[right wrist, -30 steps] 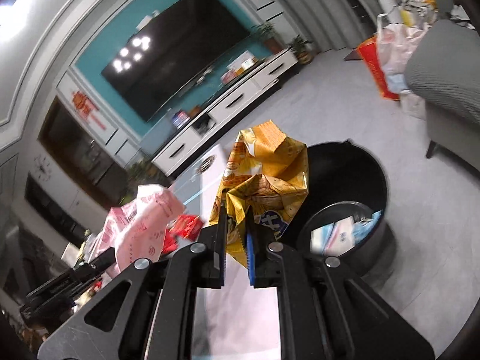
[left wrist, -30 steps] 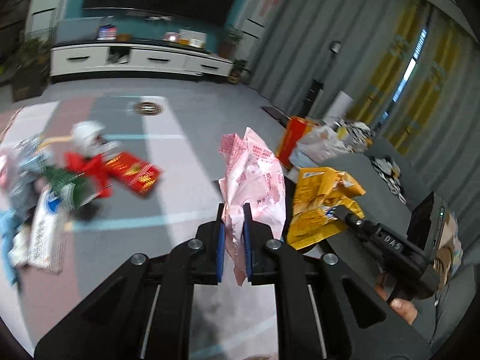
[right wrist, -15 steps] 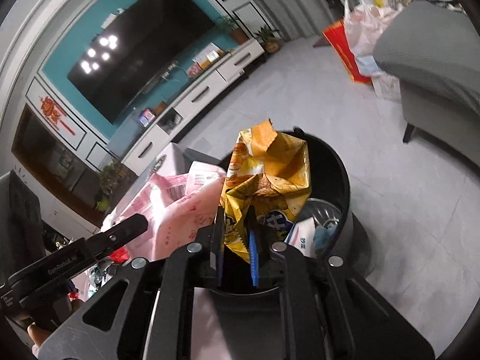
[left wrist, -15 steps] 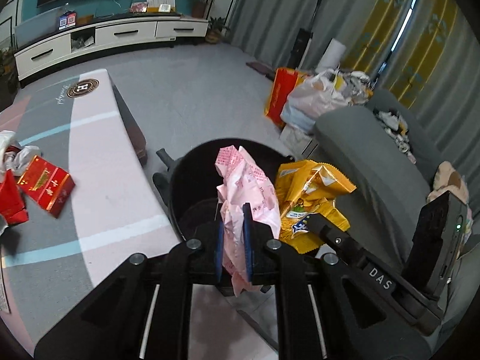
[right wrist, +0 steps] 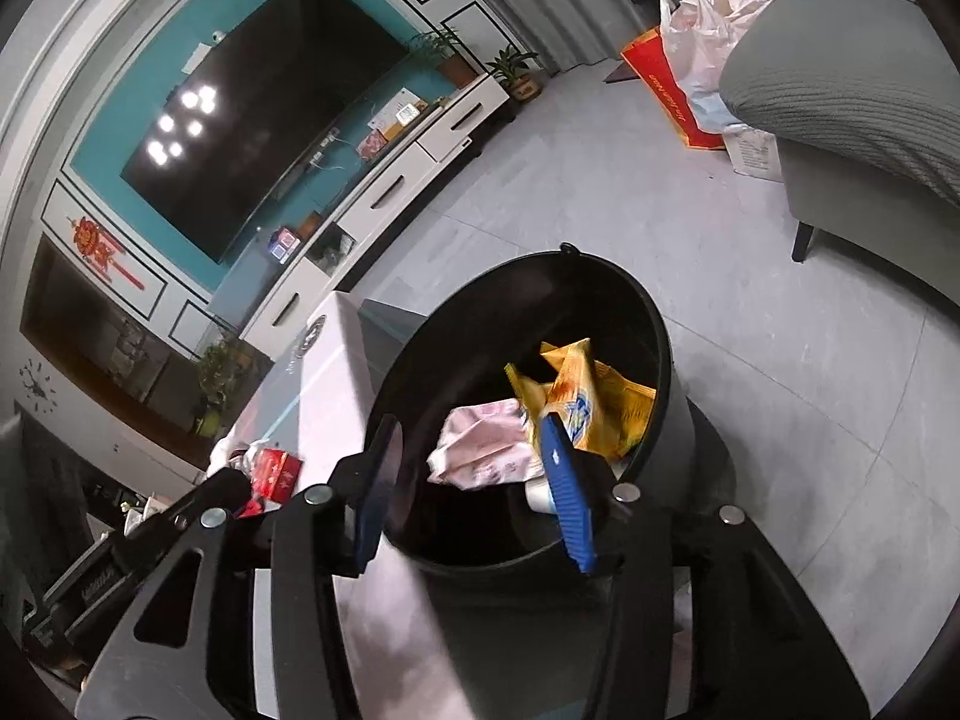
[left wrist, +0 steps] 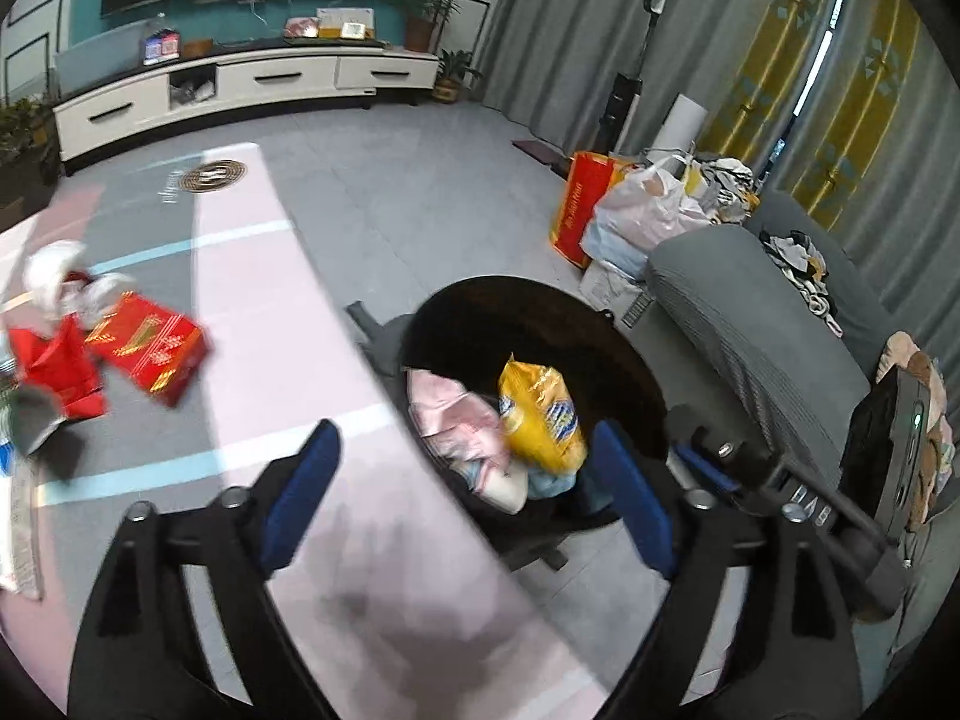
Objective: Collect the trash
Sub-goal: 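Carry both bags over the black bin and open both tools, then move both tools back over the table toward the remaining trash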
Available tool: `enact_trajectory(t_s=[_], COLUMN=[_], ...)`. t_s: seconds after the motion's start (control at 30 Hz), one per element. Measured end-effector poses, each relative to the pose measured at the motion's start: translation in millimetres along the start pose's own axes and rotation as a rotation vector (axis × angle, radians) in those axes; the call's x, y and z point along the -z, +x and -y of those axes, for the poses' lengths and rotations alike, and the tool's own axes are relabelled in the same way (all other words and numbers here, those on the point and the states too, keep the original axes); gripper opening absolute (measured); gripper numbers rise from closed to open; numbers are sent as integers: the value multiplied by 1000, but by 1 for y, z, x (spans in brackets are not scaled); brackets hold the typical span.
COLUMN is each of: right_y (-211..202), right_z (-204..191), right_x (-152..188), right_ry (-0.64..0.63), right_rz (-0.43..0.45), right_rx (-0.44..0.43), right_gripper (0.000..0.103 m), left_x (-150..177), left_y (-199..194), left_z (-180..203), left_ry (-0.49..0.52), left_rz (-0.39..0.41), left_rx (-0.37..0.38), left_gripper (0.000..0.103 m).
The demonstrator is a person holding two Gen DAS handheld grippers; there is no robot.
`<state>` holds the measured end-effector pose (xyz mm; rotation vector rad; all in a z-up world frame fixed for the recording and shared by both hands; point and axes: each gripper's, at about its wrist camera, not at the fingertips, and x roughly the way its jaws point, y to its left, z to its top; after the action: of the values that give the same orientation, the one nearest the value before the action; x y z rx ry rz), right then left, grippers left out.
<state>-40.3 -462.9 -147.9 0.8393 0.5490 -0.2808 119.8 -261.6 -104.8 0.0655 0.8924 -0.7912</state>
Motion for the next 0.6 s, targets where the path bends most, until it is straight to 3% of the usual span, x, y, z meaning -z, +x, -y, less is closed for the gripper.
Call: enact_trajectory(t_s=[0.13, 0.23, 0.43, 0.6], right_y=[-17, -26, -24, -21], right_z=[-10, -21, -61, -98], right_x=[6, 16, 38, 56], right_ry=[-35, -72, -177, -277], right_rz=[4, 0, -60, -113], right_rx=[-3, 4, -21, -55], right_gripper=[55, 64, 68, 70], left_x=[22, 41, 80, 104], left_y=[-35, -57, -90, -118], left_z=[-27, -52, -93, -122], left_ry=[-45, -110, -248, -319], left_rz=[15, 11, -12, -11], left_rx=[-26, -78, -148, -137], left_gripper=[100, 100, 100, 100])
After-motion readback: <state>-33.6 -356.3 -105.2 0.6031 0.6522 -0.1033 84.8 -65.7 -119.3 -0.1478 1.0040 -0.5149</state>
